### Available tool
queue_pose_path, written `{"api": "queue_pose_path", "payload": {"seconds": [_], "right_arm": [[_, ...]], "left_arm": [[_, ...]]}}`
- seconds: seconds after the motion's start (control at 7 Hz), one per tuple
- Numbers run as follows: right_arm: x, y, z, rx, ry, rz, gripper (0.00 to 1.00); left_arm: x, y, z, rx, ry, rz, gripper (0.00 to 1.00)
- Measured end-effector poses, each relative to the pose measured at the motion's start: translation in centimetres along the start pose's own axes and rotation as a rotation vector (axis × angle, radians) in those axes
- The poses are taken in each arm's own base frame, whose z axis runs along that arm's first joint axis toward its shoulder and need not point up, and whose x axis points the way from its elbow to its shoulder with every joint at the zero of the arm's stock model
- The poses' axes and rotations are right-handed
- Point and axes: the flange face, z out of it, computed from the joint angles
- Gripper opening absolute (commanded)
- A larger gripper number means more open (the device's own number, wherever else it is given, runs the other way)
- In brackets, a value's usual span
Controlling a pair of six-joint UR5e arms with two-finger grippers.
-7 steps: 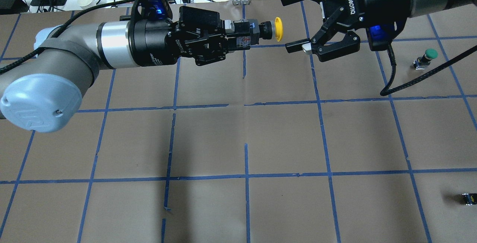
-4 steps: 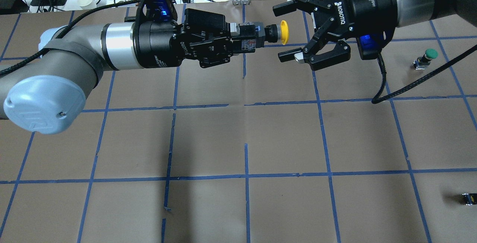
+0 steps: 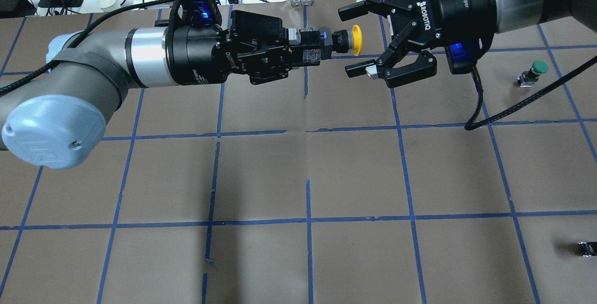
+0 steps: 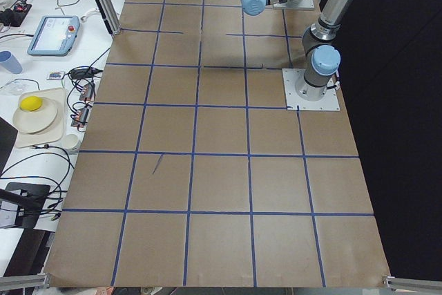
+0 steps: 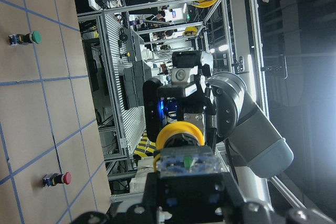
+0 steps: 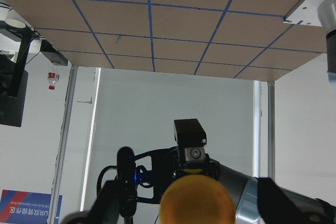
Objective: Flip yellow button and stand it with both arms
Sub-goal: 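Hold the button with the left gripper while the right gripper grips its cap, then open and withdraw the left gripper while the right gripper holds the button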
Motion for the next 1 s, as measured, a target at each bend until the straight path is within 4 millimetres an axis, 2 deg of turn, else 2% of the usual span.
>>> {"api": "queue_pose_path", "payload": {"seconds": [0.14,0.43,0.57,0.71,0.86,1.0], "right_arm": [[0.00,0.01,-0.08,0.000,-0.002,-0.001,0.37],[0.11,0.28,-0.23,0.001,-0.006,-0.007,0.27],[0.24,0.51,-0.28,0.003,-0.008,-0.011,0.24],[0.37,0.74,-0.34,0.004,-0.010,-0.017,0.23],[0.43,0.85,-0.39,0.004,-0.011,-0.019,0.23],[0.43,0.86,-0.40,0.004,-0.011,-0.019,0.23]], "left_arm": [[0.07,0.03,0.00,0.000,0.000,0.002,0.20],[0.08,0.07,0.00,0.000,0.000,0.005,0.20],[0.13,0.08,0.00,0.000,0.000,0.006,0.23],[0.17,0.11,0.01,0.000,0.000,0.004,0.31],[0.21,0.13,0.01,-0.001,-0.001,-0.005,0.81],[0.32,0.20,0.00,-0.002,-0.004,-0.024,1.00]]}}
